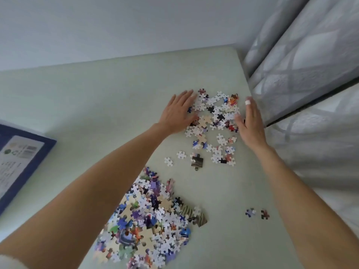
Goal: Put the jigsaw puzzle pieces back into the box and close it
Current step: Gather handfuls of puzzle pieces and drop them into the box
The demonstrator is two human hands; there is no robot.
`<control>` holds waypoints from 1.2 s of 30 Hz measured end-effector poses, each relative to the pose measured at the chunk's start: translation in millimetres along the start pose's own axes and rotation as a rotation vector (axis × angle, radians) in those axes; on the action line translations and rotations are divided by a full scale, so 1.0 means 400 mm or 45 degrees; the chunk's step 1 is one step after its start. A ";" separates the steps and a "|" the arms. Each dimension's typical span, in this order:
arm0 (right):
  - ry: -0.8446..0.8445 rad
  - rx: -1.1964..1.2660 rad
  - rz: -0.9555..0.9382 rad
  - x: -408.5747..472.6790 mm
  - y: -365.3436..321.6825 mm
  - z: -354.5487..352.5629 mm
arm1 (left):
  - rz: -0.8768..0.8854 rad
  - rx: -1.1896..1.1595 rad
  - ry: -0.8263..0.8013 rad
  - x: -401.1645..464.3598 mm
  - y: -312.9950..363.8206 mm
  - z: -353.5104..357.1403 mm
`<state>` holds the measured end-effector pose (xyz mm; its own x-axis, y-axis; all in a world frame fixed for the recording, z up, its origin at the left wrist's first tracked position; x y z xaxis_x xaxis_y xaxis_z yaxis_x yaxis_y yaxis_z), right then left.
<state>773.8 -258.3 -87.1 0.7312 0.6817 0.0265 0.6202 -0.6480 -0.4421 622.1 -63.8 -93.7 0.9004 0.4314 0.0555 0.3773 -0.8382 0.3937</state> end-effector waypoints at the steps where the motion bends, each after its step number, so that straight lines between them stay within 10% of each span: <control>1: -0.008 -0.019 0.004 0.024 0.006 0.004 | 0.006 0.037 -0.020 0.034 0.005 0.018; 10: -0.255 -0.018 -0.373 0.104 -0.095 0.050 | 0.204 0.084 -0.181 0.108 0.046 0.038; 21: -0.185 0.192 -0.337 -0.385 -0.237 0.100 | 0.311 -0.204 -0.452 -0.316 0.048 -0.045; 27: -0.011 0.564 -0.097 -0.525 -0.312 0.090 | 0.090 -0.398 -0.360 -0.467 0.073 -0.065; 36: 0.208 0.194 -0.012 -0.224 -0.077 -0.016 | 0.052 -0.142 -0.007 -0.447 0.061 -0.090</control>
<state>691.1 -301.7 -70.3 0.7696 0.6153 0.1705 0.5860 -0.5747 -0.5713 462.3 -149.3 -60.9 0.9159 0.3955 0.0685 0.3142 -0.8126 0.4908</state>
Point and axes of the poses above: each hand's wrist, its own x-axis towards the middle knuckle, its own z-axis out of the palm, y = z × x, the point moved 2 cm from there along x, towards the middle knuckle, and after that the axes turned 7 degrees about y, right-handed, at the moved point
